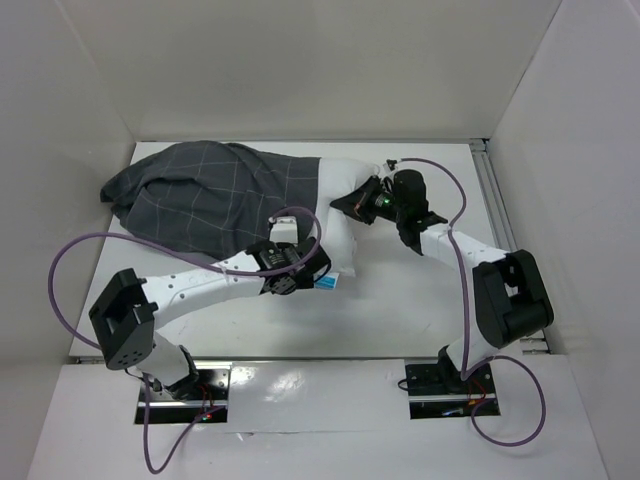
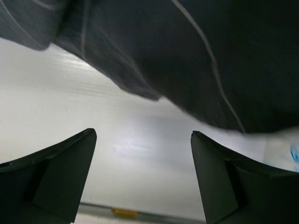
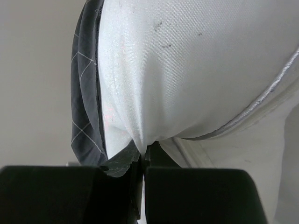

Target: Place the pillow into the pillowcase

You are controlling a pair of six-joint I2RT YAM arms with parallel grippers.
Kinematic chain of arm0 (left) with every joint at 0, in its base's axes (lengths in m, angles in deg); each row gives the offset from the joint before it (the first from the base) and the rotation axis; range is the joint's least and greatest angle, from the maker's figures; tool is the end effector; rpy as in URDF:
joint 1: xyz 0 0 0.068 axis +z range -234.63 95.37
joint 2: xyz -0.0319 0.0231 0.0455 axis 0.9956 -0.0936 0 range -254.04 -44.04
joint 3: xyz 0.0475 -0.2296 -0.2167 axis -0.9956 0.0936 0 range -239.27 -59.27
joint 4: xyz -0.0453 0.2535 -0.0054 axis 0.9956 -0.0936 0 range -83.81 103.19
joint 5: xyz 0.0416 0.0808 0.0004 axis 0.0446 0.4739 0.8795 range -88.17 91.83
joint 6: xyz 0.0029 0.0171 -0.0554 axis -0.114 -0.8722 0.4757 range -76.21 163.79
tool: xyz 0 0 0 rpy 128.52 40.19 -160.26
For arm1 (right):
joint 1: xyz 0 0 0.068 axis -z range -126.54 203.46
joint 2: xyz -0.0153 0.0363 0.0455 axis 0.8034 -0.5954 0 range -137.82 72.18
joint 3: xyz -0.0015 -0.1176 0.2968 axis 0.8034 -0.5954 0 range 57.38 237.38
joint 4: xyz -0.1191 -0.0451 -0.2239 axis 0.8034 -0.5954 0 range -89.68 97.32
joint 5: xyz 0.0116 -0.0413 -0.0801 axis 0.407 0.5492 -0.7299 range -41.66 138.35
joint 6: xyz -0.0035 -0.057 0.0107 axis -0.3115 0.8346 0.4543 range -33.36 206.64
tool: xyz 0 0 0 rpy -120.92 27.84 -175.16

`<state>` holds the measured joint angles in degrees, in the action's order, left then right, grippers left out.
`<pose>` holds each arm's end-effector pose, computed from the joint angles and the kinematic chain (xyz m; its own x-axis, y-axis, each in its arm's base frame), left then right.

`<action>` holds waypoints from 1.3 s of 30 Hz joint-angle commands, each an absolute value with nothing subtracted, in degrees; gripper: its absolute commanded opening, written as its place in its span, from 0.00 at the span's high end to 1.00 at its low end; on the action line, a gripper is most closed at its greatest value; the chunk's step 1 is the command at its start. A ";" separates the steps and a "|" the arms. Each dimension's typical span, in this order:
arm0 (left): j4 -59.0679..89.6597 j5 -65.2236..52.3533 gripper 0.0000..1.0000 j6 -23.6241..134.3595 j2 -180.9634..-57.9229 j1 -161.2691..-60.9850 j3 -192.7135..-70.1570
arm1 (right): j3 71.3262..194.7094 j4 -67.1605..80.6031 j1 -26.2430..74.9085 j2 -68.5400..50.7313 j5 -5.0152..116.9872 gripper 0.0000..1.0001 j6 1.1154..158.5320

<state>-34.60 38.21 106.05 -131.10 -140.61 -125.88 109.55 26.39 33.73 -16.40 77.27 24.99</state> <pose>0.1831 -0.2269 0.2971 -0.7236 -0.2016 -0.6602 -0.2064 0.9758 -0.0717 0.3200 0.1361 0.2975 -0.7756 0.5401 -0.3266 -0.0999 0.4058 0.9085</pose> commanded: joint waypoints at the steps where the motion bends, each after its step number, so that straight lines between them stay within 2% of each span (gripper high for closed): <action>1: -28.57 44.71 0.05 109.80 -131.93 -137.81 -123.17 | 113.63 29.73 33.68 -15.98 79.19 1.00 25.55; 5: -16.22 41.82 0.06 103.50 -129.47 -135.78 -117.64 | 114.16 28.59 33.68 -15.98 79.19 1.00 26.08; 9: -13.88 40.51 0.06 102.24 -131.13 -133.50 -117.10 | 114.69 28.59 33.68 -16.51 79.19 1.00 26.08; 13: -13.88 40.50 0.15 102.85 -133.59 -131.48 -117.10 | 114.69 28.59 33.68 -17.03 79.19 1.00 26.08; 15: -13.35 39.89 0.51 102.85 -134.29 -130.60 -117.79 | 115.22 27.27 33.68 -17.03 79.81 1.00 26.08; 17: -13.35 38.13 1.00 101.10 -134.30 -129.98 -119.64 | 115.82 23.95 34.21 -17.03 80.33 0.97 28.62; 18: -13.35 35.78 1.00 100.14 -134.30 -129.98 -120.26 | 115.83 21.93 34.21 -17.03 80.34 0.85 29.85; 19: -13.35 34.71 1.00 98.56 -133.17 -129.98 -120.78 | 116.53 19.64 34.91 -16.34 80.34 0.44 33.17; 20: -13.35 33.65 1.00 97.93 -132.46 -130.59 -121.66 | 116.53 16.84 35.52 -15.46 80.34 0.29 35.03; 23: -13.35 30.57 1.00 97.15 -128.69 -132.08 -122.28 | 115.32 5.58 36.93 -12.03 78.24 0.09 42.22; 28: -15.02 28.46 1.00 96.61 -126.48 -133.23 -123.51 | 112.49 -7.96 37.46 -6.14 75.77 0.01 51.38; 32: -16.25 27.93 1.00 96.61 -125.86 -133.76 -124.83 | 109.87 -14.56 37.46 -2.72 74.36 0.01 58.41; 34: -16.78 27.93 1.00 96.08 -125.34 -133.76 -125.53 | 108.54 -13.78 37.46 -2.01 78.30 0.01 59.91; 37: -17.31 27.93 1.00 96.08 -125.34 -133.76 -126.59 | 108.01 -9.58 36.15 -3.93 79.46 0.06 62.11; 39: -17.31 27.93 1.00 95.56 -125.34 -133.76 -127.99 | 109.57 -7.20 36.15 -8.84 78.93 0.30 62.12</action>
<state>-17.75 29.16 97.33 -127.74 -133.16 -123.93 108.36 -9.70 36.82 -4.99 77.80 58.39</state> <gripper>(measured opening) 0.027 0.750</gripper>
